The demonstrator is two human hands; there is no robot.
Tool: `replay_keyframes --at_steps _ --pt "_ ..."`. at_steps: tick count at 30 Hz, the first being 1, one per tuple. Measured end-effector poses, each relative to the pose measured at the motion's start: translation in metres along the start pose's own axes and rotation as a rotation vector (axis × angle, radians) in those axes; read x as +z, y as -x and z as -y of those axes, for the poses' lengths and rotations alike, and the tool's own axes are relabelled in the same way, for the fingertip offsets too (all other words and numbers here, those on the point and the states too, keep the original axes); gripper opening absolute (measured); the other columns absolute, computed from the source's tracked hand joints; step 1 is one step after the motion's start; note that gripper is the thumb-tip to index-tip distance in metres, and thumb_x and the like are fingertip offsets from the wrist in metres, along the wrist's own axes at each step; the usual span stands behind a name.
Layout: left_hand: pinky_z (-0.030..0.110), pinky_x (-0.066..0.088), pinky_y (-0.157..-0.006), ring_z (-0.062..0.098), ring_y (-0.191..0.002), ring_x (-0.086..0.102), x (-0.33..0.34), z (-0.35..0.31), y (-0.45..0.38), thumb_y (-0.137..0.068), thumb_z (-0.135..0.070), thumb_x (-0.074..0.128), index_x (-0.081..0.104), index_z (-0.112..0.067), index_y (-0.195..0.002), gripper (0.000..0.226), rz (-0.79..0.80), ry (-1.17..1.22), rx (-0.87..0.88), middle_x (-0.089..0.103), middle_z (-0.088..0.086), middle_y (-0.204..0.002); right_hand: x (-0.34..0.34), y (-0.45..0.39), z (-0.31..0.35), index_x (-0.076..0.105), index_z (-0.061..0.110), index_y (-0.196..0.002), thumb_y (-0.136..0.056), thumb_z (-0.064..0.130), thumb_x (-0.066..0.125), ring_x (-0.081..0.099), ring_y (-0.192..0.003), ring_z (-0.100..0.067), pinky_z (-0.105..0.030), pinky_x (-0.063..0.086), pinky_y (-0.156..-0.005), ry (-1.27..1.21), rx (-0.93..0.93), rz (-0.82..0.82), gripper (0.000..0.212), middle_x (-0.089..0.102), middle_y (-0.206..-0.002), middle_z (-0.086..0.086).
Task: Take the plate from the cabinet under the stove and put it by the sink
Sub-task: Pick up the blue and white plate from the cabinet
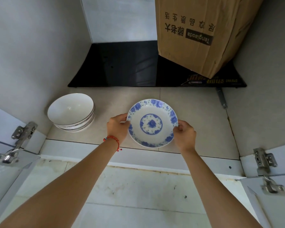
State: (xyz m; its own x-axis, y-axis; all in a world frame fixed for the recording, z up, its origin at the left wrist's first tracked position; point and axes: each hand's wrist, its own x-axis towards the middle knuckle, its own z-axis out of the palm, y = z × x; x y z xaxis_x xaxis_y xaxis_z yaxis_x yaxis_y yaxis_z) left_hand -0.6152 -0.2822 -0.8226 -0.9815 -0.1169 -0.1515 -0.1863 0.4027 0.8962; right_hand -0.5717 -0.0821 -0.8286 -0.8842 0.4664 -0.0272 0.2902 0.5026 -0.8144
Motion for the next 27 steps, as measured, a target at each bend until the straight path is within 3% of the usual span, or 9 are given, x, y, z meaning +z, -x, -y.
replay_keyframes --at_steps 5,8,10,14,18,20,23,25,27 --pt "0.001 0.046 -0.057 0.003 -0.069 0.060 -0.020 -0.012 0.039 -0.081 0.000 0.055 0.072 -0.013 -0.093 0.024 -0.057 0.039 0.060 0.066 -0.004 -0.084 -0.020 0.037 0.011 0.065 0.009 -0.095 -0.085 0.006 0.053 0.061 -0.071 -0.013 -0.007 0.044 -0.056 -0.084 -0.014 -0.021 0.016 0.065 -0.081 0.001" --pt "0.027 0.054 -0.074 0.019 -0.077 0.064 -0.034 -0.023 0.073 -0.080 0.001 0.059 0.070 -0.012 -0.096 0.024 -0.081 0.176 -0.018 0.066 0.000 -0.093 -0.038 0.065 0.022 0.065 0.008 -0.098 -0.086 0.007 0.055 0.060 -0.068 -0.007 -0.003 0.044 -0.055 -0.103 -0.041 -0.008 0.016 0.064 -0.085 0.002" --pt "0.033 0.054 -0.077 0.020 -0.080 0.065 -0.044 -0.032 0.095 -0.079 0.003 0.061 0.069 -0.014 -0.097 0.026 -0.107 0.232 -0.060 0.066 0.000 -0.094 -0.051 0.084 0.032 0.065 0.007 -0.099 -0.086 0.006 0.055 0.057 -0.067 0.001 0.003 0.041 -0.053 -0.110 -0.042 -0.026 0.017 0.063 -0.085 0.003" --pt "0.013 0.055 -0.062 -0.006 -0.069 0.065 -0.066 -0.054 0.134 -0.079 0.002 0.060 0.069 -0.015 -0.100 0.028 -0.114 0.221 -0.092 0.067 -0.004 -0.093 -0.080 0.119 0.054 0.065 0.006 -0.100 -0.084 0.001 0.055 0.060 -0.066 0.003 -0.001 0.044 -0.056 -0.162 0.024 -0.025 0.019 0.066 -0.087 0.000" --pt "0.012 0.054 -0.061 -0.006 -0.071 0.066 -0.091 -0.084 0.170 -0.080 0.003 0.059 0.066 -0.024 -0.102 0.035 -0.088 0.263 -0.106 0.067 -0.005 -0.095 -0.112 0.151 0.081 0.064 0.005 -0.103 -0.085 0.000 0.054 0.065 -0.076 -0.008 -0.019 0.055 -0.064 -0.211 0.061 -0.006 0.021 0.068 -0.093 -0.007" --pt "0.012 0.053 -0.062 -0.006 -0.068 0.065 -0.104 -0.102 0.187 -0.081 0.004 0.058 0.066 -0.017 -0.105 0.033 -0.087 0.243 -0.130 0.068 -0.004 -0.093 -0.130 0.166 0.097 0.064 0.007 -0.103 -0.085 0.001 0.054 0.064 -0.074 -0.012 -0.015 0.054 -0.061 -0.200 0.072 -0.008 0.021 0.068 -0.089 -0.005" --pt "0.010 0.051 -0.063 -0.009 -0.062 0.062 -0.124 -0.132 0.214 -0.080 0.004 0.058 0.066 -0.019 -0.105 0.034 -0.103 0.210 -0.158 0.070 -0.015 -0.075 -0.158 0.187 0.125 0.064 0.012 -0.102 -0.083 0.001 0.052 0.062 -0.065 0.002 -0.005 0.047 -0.054 -0.177 0.091 0.004 0.025 0.066 -0.078 0.004" --pt "0.020 0.054 -0.072 -0.004 -0.066 0.064 -0.140 -0.156 0.232 -0.081 0.003 0.058 0.067 -0.020 -0.104 0.035 -0.086 0.206 -0.182 0.070 -0.020 -0.070 -0.178 0.200 0.146 0.065 0.015 -0.101 -0.083 0.001 0.050 0.062 -0.065 0.003 -0.007 0.048 -0.054 -0.193 0.111 0.024 0.027 0.066 -0.076 0.007" --pt "0.033 0.054 -0.080 0.009 -0.074 0.067 -0.156 -0.180 0.247 -0.081 0.003 0.058 0.066 -0.013 -0.107 0.032 -0.072 0.197 -0.193 0.071 -0.006 -0.076 -0.197 0.211 0.168 0.065 0.018 -0.100 -0.084 0.002 0.049 0.063 -0.067 -0.001 -0.009 0.050 -0.056 -0.195 0.135 0.045 0.027 0.068 -0.078 0.005"
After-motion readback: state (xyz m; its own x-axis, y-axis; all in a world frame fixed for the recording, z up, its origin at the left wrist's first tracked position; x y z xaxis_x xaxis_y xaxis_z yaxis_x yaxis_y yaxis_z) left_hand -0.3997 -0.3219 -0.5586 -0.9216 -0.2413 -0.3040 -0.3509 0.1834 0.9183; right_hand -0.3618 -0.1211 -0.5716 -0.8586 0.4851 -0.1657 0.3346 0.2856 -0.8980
